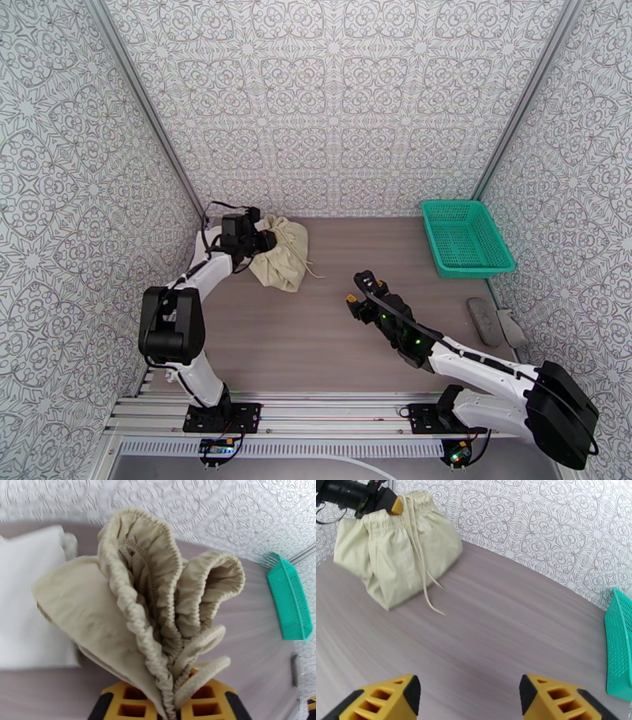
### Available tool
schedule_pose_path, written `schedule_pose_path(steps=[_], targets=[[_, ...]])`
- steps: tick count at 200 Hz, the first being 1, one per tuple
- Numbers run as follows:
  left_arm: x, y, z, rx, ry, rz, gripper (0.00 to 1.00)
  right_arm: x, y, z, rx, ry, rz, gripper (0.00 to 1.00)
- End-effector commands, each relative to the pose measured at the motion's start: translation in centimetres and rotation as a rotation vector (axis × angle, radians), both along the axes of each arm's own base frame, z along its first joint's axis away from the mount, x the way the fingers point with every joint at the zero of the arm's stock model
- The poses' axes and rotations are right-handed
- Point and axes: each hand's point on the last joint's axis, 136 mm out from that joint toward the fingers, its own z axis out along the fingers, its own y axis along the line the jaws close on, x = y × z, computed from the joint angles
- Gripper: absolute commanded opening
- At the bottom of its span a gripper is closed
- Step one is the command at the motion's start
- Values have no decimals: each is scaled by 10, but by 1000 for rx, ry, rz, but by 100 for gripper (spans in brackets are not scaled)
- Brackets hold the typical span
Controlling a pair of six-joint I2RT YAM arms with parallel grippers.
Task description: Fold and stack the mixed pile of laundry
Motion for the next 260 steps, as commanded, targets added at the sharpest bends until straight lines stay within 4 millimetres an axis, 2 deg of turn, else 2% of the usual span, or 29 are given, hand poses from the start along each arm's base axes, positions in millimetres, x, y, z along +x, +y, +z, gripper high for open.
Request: schedule_pose_path(steps=[1, 31, 47, 60, 83, 105, 133, 164, 187, 199, 221, 236, 252, 254, 260], targets=[[16, 24, 37, 43, -128, -35, 0, 3, -4, -9, 10, 10, -25, 71], [18, 51, 71, 27, -223, -49, 0, 5, -2, -13, 1, 11, -23, 72], [17, 72, 84, 27, -263, -33, 0, 7, -1, -15, -4, 15, -21, 72], [15, 92, 90, -3, -284, -28, 0, 8, 1, -15, -6, 15, -17, 73], [14, 129, 86, -64, -300, 0, 0, 11, 5, -16, -9, 21, -9, 73], [15, 162, 67, -143, -294, 27, 0, 13, 10, -18, -12, 28, 1, 74], [23, 206, 23, -253, -225, 70, 0, 17, 17, -20, -14, 39, 15, 75], [28, 224, -27, -348, -124, 112, 0, 18, 20, -21, -32, 50, 22, 78], [27, 240, -65, -308, 7, 211, 3, 19, 19, -20, -38, 45, 21, 78], [26, 245, -78, -276, 61, 239, 2, 19, 20, -19, -40, 45, 23, 79], [27, 256, -88, -228, 127, 288, 1, 20, 21, -21, -49, 52, 26, 80], [29, 265, -89, -201, 157, 321, 7, 21, 22, -23, -52, 58, 27, 80], [33, 271, -81, -161, 171, 341, 6, 21, 23, -25, -53, 62, 29, 81], [34, 270, -91, -160, 192, 340, 6, 21, 23, -25, -53, 63, 29, 81], [36, 269, -94, -147, 207, 332, 3, 21, 23, -26, -54, 63, 30, 81]])
